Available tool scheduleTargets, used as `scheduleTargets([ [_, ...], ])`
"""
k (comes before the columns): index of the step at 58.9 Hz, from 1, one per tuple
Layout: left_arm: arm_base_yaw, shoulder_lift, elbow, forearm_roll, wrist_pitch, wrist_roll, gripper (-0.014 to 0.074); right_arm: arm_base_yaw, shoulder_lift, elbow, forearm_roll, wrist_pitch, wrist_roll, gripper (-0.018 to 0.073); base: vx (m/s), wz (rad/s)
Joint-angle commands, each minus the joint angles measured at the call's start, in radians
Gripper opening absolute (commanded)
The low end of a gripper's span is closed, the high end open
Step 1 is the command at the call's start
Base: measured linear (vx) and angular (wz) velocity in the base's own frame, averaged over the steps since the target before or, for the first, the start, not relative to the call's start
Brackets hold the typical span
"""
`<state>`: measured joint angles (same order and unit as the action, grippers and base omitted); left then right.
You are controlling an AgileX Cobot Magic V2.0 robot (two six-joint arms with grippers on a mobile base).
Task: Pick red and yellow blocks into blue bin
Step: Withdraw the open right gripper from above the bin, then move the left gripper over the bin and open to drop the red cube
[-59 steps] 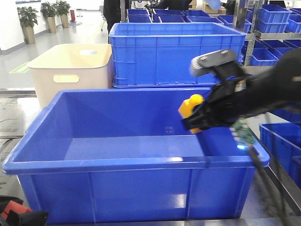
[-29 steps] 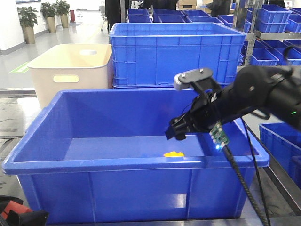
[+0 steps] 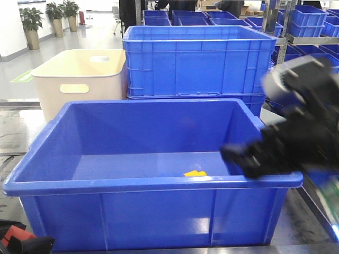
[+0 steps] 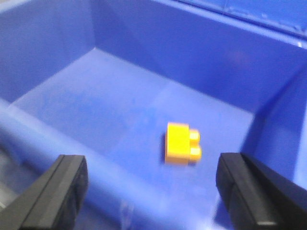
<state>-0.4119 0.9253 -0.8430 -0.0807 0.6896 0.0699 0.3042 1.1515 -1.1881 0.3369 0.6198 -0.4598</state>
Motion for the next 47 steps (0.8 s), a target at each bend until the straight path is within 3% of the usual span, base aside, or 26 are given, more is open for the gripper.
scheduleTargets([
  [1, -0.005, -0.016, -0.027, -0.011, -0.067, -0.001, 0.0234, -0.002, -0.125, 0.097, 0.015, -0.089, -0.005, 0.0585, 0.0, 0.0],
  [14, -0.005, -0.016, -0.027, -0.011, -0.067, -0.001, 0.0234, -0.002, -0.338, 0.333, 0.015, -0.09, 0.062, 0.0585, 0.0, 0.0],
  [22, -0.005, -0.016, -0.027, -0.011, -0.067, -0.001, 0.0234, -0.002, -0.403, 0.433, -0.039, -0.069, 0.103, 0.0585, 0.0, 0.0],
  [39, -0.005, -0.016, -0.027, -0.011, -0.067, -0.001, 0.0234, -0.002, -0.424, 0.494, -0.2, -0.05, 0.271, 0.0585, 0.0, 0.0],
  [47, -0.005, -0.016, -0.027, -0.011, -0.067, -0.001, 0.0234, -0.002, -0.424, 0.494, -0.21, -0.049, 0.28, 0.0584, 0.0, 0.0],
])
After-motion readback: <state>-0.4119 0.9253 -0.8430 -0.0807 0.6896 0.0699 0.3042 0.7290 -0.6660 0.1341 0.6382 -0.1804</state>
